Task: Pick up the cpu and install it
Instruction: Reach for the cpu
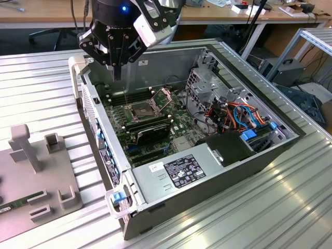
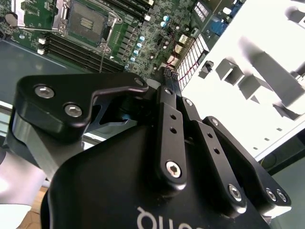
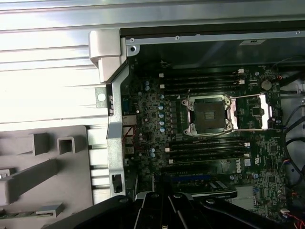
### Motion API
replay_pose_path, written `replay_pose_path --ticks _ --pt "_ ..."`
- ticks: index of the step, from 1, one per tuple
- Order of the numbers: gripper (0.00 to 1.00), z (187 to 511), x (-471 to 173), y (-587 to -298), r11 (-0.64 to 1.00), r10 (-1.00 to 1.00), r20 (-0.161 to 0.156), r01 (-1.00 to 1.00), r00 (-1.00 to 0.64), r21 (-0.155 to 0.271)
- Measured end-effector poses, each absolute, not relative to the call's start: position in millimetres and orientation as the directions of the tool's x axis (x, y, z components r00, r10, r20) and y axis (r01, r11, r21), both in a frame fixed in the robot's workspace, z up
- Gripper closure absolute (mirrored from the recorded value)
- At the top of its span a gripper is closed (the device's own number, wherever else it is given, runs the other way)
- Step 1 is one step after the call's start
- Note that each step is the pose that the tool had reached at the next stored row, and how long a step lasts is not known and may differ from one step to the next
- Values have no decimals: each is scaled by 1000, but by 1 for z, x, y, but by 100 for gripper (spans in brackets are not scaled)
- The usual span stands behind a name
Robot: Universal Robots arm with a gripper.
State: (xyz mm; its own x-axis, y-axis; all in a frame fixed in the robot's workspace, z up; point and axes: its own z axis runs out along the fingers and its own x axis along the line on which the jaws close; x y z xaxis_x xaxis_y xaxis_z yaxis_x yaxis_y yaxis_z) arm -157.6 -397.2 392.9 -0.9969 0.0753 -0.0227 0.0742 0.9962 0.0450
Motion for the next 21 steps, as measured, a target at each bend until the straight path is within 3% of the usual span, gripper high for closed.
replay_pose_path --ticks 21 --pt "89 393 -163 -397 996 75 -23 74 -997 45"
